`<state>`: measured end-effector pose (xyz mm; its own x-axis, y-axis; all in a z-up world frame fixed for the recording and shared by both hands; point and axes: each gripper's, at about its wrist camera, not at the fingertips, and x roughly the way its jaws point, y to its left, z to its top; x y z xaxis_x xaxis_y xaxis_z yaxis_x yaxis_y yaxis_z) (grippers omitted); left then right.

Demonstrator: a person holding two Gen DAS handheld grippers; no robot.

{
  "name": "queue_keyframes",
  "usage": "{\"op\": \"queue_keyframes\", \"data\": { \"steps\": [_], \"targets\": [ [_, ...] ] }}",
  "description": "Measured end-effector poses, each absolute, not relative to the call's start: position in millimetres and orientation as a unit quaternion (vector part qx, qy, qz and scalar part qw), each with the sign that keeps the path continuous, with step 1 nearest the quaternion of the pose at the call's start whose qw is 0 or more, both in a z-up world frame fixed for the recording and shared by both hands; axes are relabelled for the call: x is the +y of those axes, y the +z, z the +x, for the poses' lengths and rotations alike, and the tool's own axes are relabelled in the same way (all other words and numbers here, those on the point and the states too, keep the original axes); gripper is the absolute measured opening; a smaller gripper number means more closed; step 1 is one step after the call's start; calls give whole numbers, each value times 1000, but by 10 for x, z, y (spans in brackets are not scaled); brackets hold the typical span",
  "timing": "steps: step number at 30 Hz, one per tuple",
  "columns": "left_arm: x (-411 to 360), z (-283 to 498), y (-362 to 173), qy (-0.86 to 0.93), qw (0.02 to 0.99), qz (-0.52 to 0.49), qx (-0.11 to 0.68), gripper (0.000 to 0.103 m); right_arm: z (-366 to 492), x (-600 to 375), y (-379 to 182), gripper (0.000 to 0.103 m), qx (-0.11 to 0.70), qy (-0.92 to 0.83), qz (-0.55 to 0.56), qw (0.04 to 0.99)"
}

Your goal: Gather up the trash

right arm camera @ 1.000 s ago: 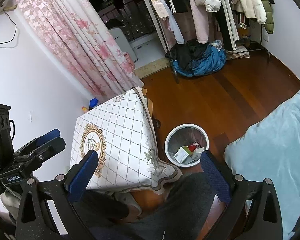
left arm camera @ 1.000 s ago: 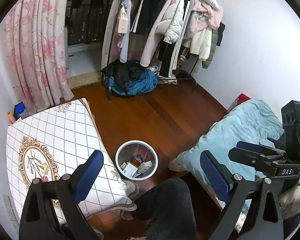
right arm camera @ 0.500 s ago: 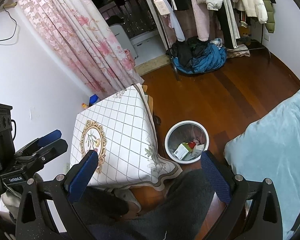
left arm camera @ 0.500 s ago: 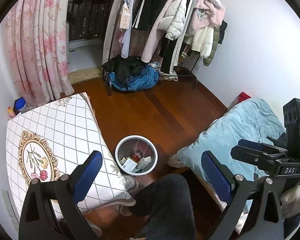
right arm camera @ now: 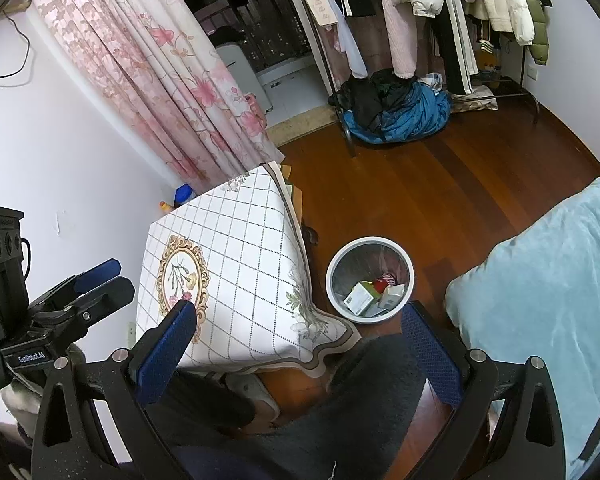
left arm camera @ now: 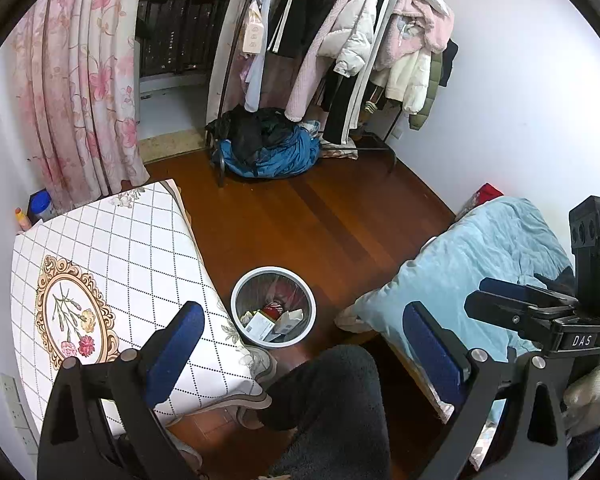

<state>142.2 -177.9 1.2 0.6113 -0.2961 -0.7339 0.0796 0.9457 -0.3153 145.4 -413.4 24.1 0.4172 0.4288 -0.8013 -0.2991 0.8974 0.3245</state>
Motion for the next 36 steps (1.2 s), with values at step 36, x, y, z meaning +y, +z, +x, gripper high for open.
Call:
{"op": "queue_keyframes", "data": {
  "steps": [36],
  "targets": [
    [-1800,1396,-63,-111,885,-136,432,102,1448,-4002,203,103,504,220,56,833]
  ]
}}
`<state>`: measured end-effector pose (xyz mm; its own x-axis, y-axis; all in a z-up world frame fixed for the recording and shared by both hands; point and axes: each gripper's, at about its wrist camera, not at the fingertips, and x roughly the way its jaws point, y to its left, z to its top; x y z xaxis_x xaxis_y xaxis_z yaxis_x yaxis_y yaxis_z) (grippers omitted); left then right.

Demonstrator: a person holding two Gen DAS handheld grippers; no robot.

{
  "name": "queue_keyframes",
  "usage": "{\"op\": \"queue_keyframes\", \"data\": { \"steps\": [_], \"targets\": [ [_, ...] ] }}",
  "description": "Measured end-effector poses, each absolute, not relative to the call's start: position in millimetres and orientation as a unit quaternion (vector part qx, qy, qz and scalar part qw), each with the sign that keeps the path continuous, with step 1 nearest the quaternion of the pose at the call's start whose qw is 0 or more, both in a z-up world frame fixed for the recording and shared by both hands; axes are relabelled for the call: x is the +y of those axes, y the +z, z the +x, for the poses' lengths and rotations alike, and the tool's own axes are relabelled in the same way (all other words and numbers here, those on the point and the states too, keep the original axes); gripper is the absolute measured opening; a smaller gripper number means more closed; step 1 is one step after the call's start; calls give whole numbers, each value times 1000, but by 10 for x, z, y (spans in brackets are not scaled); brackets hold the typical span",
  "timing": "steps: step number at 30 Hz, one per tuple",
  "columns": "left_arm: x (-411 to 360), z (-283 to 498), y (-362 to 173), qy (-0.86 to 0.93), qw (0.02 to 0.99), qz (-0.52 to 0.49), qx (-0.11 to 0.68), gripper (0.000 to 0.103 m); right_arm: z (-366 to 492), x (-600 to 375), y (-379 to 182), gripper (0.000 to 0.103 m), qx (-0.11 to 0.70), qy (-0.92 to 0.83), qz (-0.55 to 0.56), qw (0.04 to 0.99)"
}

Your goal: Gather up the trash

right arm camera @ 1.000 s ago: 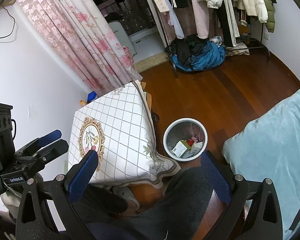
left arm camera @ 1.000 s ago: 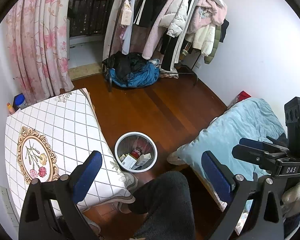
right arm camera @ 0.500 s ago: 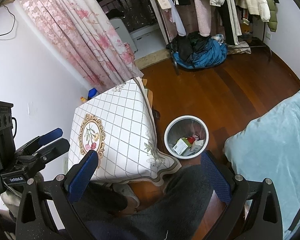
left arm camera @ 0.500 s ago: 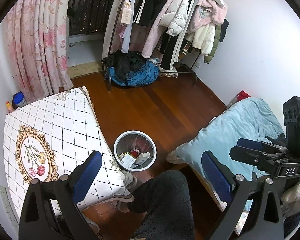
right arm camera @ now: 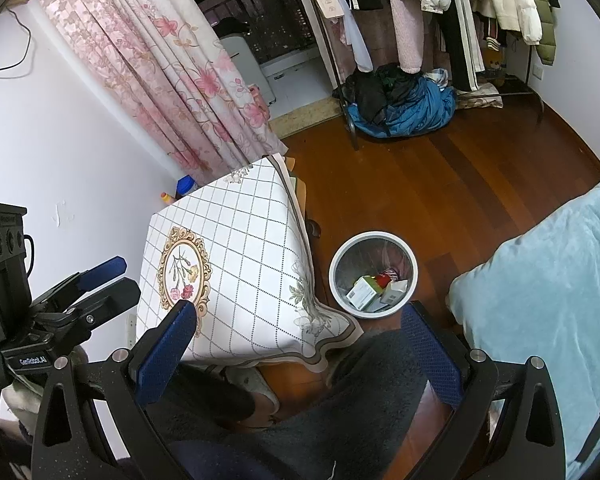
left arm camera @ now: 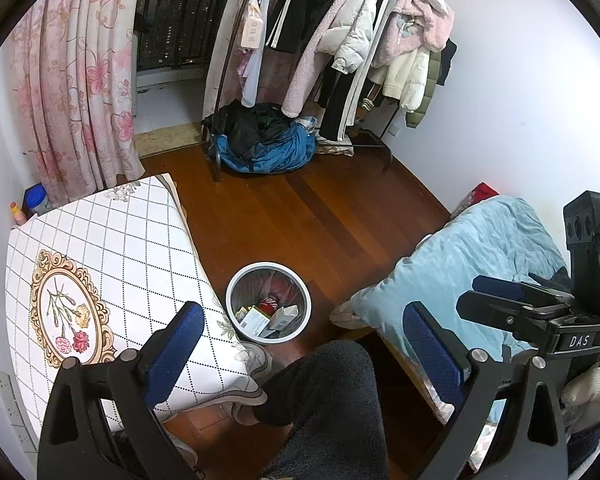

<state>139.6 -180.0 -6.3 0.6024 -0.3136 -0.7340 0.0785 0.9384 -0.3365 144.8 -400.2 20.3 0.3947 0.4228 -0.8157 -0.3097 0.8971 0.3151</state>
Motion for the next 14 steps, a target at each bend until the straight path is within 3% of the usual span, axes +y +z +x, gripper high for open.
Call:
{"op": "queue_keyframes", "data": {
  "steps": [14],
  "targets": [
    [-1851,1396,-58,-119,882,-144,433,102,1432,-3955,170,103,509,223,52,830]
  ]
}}
